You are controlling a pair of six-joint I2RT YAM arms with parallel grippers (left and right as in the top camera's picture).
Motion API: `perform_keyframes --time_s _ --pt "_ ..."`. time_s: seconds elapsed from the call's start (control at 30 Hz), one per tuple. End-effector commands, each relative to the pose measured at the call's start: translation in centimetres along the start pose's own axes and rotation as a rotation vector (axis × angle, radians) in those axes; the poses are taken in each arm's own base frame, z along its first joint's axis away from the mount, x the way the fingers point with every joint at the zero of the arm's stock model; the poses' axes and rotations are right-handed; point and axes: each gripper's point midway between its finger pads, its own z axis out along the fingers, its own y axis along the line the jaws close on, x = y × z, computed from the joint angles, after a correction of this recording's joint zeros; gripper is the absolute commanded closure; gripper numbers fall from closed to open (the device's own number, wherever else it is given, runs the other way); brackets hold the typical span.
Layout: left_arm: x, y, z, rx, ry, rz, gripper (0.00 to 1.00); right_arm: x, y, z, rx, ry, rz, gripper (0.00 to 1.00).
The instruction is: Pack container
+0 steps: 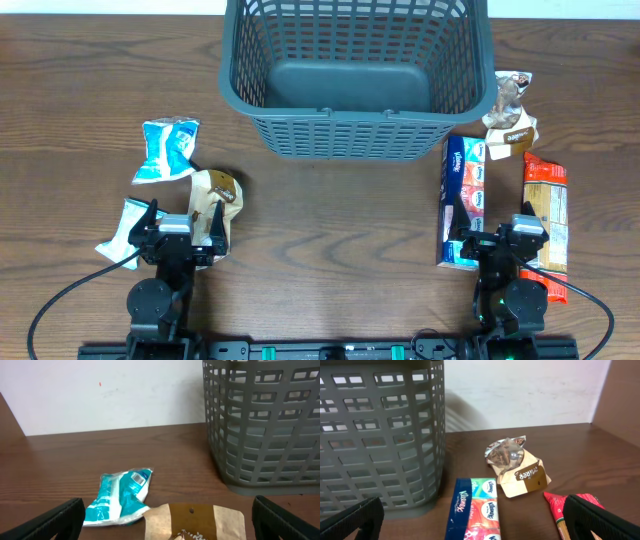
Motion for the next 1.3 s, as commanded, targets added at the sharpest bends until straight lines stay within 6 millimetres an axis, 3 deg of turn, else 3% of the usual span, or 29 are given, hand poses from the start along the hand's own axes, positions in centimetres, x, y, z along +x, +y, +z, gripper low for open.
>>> perform_keyframes --time_s 0.0,0.57,0.73,0.97,1.1,1.27 --pt "1.6 0.1 0.0 -0.013 0.053 0.01 0.01 0.1 0.0 0.0 0.001 0.001 0.013 0.01" --pt "1.6 0.1 0.0 -0.014 0.053 0.01 0.01 -0.1 0.6 -0.1 -0.031 0.003 0.071 0.01" --pt "1.6 0.1 0.0 -0.013 0.053 0.01 0.01 -3.6 1.9 -1.2 -0.105 0.031 0.109 0.01" --pt "1.6 0.1 0.0 -0.013 0.053 0.01 0.01 -10.0 1.7 -2.9 -0.075 0.268 0.056 0.01" --pt "1.6 0.1 0.0 -0.013 0.053 0.01 0.01 -11.2 1.9 -3.6 -0.062 0.499 0.033 0.01" --pt "1.6 0.1 0.0 -0.013 0.053 0.01 0.01 -10.7 1.6 -5.3 -0.029 0.783 0.002 0.01"
